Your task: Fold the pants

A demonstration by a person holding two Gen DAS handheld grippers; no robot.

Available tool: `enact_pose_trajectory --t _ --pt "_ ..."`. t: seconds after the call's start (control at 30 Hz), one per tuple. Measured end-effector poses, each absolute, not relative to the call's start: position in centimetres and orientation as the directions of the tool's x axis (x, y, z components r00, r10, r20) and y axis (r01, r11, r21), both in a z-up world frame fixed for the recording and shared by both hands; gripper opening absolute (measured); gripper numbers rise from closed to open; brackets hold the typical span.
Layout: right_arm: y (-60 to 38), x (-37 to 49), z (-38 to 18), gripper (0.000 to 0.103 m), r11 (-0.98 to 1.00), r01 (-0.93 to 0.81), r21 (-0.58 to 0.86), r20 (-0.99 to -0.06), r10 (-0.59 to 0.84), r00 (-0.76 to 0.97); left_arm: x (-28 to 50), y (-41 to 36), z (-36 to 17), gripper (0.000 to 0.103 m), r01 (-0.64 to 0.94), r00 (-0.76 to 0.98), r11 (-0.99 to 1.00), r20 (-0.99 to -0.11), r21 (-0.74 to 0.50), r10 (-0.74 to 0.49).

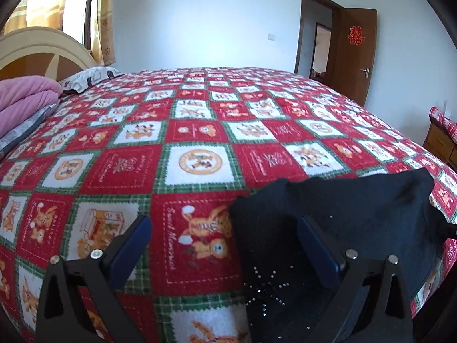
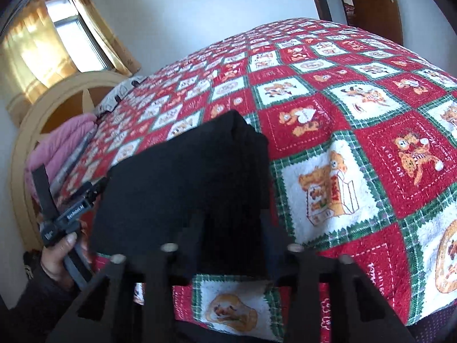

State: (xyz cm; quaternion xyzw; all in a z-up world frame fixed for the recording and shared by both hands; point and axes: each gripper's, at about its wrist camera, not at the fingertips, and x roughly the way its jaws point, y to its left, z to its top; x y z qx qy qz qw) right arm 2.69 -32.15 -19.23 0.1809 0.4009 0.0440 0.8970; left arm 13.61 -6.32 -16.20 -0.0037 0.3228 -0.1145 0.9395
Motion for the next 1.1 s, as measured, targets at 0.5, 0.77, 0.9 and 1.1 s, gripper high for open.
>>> enact_pose_trajectory --t 0.5,0.77,0.9,1.1 --pt "-33.4 2.2 -21.2 0.019 0.935 0.102 0.340 -0.740 0.200 0.642 13.9 -6.2 -17.5 0.103 0.227 0.737 0.966 -0.626 -0.126 -0.255" --pt "-34.4 2.1 -21.1 0.040 0.918 0.128 0.374 -0.731 0.207 0.650 13.0 -5.4 -16.3 0.103 0.229 0.743 0.965 -0.618 -0.130 -0.259" --pt "-34.0 1.6 -19.8 0.044 0.923 0.129 0.362 -0.713 0.185 0.676 12.2 -4.9 -16.0 0.103 0.253 0.731 0.955 -0.615 -0.158 -0.295" --pt "-34.7 1.3 -17.9 0.049 0.910 0.122 0.395 -0.656 0.187 0.732 12.0 -3.8 -16.5 0.103 0.244 0.714 0.946 -0.620 -0.214 -0.325"
